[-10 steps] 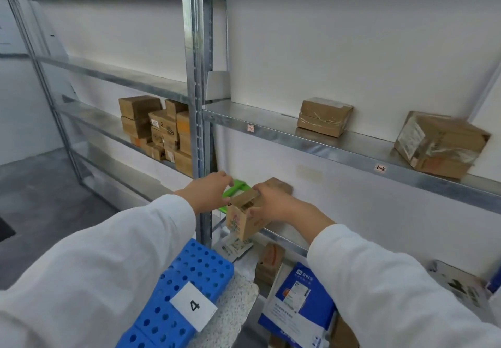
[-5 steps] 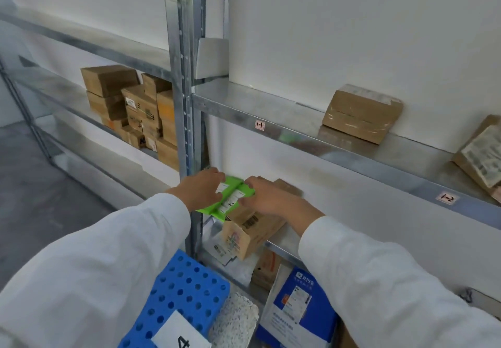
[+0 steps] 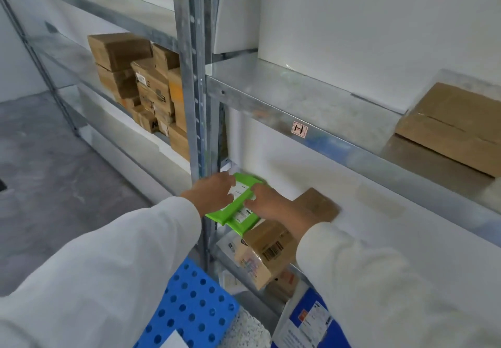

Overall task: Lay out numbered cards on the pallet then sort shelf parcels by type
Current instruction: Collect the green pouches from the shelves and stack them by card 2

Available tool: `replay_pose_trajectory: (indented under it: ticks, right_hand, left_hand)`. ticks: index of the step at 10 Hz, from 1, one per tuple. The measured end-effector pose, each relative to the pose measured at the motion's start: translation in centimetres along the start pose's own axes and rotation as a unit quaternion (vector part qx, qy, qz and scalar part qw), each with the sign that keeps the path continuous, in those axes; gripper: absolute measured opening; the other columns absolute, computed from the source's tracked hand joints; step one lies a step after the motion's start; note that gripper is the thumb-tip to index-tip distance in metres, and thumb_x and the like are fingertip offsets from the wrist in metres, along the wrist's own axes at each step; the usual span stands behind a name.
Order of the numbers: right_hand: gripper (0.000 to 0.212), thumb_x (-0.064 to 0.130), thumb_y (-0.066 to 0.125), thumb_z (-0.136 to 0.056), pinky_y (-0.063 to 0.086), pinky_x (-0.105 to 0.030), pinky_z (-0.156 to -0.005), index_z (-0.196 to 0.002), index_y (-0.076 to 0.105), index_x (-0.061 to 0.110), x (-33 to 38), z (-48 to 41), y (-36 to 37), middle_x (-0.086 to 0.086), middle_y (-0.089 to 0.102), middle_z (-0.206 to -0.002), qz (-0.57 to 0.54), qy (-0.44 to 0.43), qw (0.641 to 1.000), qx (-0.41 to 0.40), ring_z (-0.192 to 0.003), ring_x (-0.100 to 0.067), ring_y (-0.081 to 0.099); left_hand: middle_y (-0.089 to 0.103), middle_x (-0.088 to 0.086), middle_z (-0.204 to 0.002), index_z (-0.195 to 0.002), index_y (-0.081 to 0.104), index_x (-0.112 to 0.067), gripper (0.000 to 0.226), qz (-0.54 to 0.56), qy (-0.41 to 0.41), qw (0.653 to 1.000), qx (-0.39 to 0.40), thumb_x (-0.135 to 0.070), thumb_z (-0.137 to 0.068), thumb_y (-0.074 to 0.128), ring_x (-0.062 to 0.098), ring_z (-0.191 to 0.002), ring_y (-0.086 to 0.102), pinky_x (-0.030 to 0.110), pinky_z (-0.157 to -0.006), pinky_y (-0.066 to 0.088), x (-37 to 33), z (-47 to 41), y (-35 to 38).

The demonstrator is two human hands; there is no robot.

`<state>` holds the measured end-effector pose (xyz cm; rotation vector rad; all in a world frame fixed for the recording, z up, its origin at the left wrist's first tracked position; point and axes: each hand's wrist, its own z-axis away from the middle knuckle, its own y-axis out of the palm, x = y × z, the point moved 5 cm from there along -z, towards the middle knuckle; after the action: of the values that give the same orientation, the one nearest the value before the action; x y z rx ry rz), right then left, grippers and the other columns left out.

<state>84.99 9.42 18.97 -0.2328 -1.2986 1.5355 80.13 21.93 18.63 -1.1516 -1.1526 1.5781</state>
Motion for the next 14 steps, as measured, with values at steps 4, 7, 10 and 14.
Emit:
replay_pose_trajectory:
  ticks: [4, 7, 10, 14]
  right_hand:
    - [0.026, 0.022, 0.042, -0.095, 0.042, -0.034, -0.088, -0.108, 0.060, 0.008, -3.2, -10.3, 5.5, -0.015, 0.061, -0.111, 0.133, 0.037, 0.973, 0.184, -0.095, -0.025, 0.054]
    - [0.052, 0.028, 0.043, -0.102, 0.043, -0.043, -0.105, -0.147, 0.031, 0.006, -3.9, -9.1, 5.5, -0.016, 0.033, -0.153, 0.004, 0.144, 0.962, 0.231, -0.130, -0.034, 0.045]
    - [0.041, 0.017, 0.035, -0.102, 0.042, -0.050, -0.106, -0.140, 0.040, 0.003, -5.4, -10.0, 5.6, -0.019, 0.044, -0.144, -0.202, 0.223, 0.942, 0.148, -0.130, -0.037, 0.046]
    - [0.028, 0.004, 0.036, -0.100, 0.045, -0.034, -0.097, -0.123, 0.052, 0.000, -5.5, -9.2, 5.2, -0.015, 0.056, -0.129, -0.372, 0.254, 0.892, 0.020, -0.121, -0.031, 0.053]
  left_hand:
    - [0.055, 0.014, -0.126, -0.133, 0.042, -0.004, 0.049, 0.053, -0.056, 0.994, 0.072, -0.034, -0.096, 0.054, 0.029, -0.113, 0.056, 0.038, -0.093, 0.047, 4.7, -7.4, 7.6]
    - [0.033, 0.026, -0.139, -0.135, 0.036, 0.007, 0.076, 0.093, -0.167, 0.976, 0.100, -0.052, -0.091, 0.054, 0.042, -0.129, 0.036, 0.049, -0.106, 0.037, 4.6, -9.6, 11.3]
    - [0.053, 0.020, -0.122, -0.123, 0.052, 0.001, 0.038, 0.212, -0.190, 0.957, 0.054, -0.029, -0.100, 0.046, 0.033, -0.111, 0.053, 0.036, -0.086, 0.046, 1.1, -10.0, 11.0]
    - [0.054, 0.017, -0.096, -0.089, 0.052, -0.003, 0.012, 0.378, -0.299, 0.875, 0.034, -0.009, -0.096, 0.044, 0.028, -0.084, 0.058, 0.032, -0.064, 0.047, 2.6, -7.7, 8.8]
